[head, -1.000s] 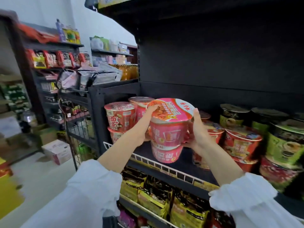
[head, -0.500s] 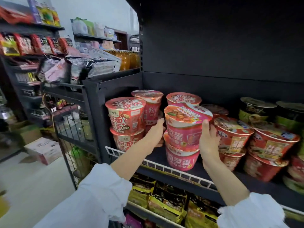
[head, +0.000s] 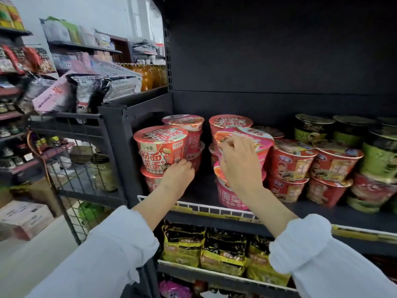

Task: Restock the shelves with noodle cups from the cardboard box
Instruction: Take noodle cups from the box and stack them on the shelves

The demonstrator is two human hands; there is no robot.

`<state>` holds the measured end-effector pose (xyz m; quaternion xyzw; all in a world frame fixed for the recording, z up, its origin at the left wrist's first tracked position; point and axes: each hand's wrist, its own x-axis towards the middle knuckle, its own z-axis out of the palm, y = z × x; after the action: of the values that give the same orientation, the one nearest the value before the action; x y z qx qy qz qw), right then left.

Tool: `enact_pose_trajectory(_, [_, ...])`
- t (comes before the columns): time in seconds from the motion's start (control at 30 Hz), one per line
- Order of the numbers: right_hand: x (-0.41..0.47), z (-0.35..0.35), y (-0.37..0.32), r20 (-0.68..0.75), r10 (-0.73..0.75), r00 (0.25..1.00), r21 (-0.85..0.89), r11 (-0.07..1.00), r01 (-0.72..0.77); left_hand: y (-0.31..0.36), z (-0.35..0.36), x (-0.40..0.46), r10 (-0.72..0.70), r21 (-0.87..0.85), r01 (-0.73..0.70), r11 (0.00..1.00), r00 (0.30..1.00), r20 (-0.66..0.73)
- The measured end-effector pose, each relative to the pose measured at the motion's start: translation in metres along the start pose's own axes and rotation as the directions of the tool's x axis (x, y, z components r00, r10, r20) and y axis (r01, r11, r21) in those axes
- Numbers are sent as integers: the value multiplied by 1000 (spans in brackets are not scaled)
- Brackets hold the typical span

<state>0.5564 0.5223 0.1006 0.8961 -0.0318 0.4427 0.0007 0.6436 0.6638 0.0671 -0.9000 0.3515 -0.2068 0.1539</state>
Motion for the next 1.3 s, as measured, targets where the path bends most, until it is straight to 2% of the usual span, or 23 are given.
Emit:
enact_pose_trajectory(0.13, [-4, 16, -13, 48, -155, 987, 46, 987, 153, -9, -1, -1, 33, 31, -34, 999, 999, 43])
enact_pose_trajectory(0.23, [-6, 36, -25, 236, -254, 938, 105, 966, 236, -11, 0, -1, 34, -33, -32, 999, 998, 58])
enact_pose_trajectory(0.27, [-4, 42, -29, 322, -234, 917, 113, 972, 208, -13, 1, -1, 31, -56, -27, 998, 997, 64])
enact_pose_trajectory(0.37, [8, 65, -35, 560, -90, 824, 82, 995, 53, -17, 3, -2, 49, -69, -53, 996, 997, -59])
enact_pose_trajectory(0.47, [25, 90, -36, 666, -52, 744, 33, 999, 40, -17, 11, 0, 58, -63, -58, 996, 998, -2])
enact_pose_trajectory(0.63, [47, 135, -24, 678, 5, 735, 59, 996, -61, -20, 17, 4, 73, -96, -83, 992, 992, -104])
enact_pose_trajectory(0.7, [49, 148, -18, 682, -2, 732, 50, 998, -44, -24, 20, 4, 107, -83, -122, 989, 982, -158])
enact_pose_trajectory(0.9, [55, 159, -8, 621, -11, 784, 51, 998, -26, -26, 27, 5, 130, -64, -144, 988, 975, -180])
enact_pose_trajectory(0.97, [57, 158, -1, 611, -1, 792, 36, 999, -26, -26, 27, 4, 101, -115, -122, 986, 979, -176])
enact_pose_trajectory(1.07, [61, 157, 6, 652, 18, 758, 14, 999, -35, -25, 20, 1, 47, -161, -63, 985, 994, -102])
enact_pose_trajectory(1.3, [68, 164, 4, 654, 43, 755, 42, 995, -93, -1, 21, 34, 6, -7, -6, 1000, 1000, 18])
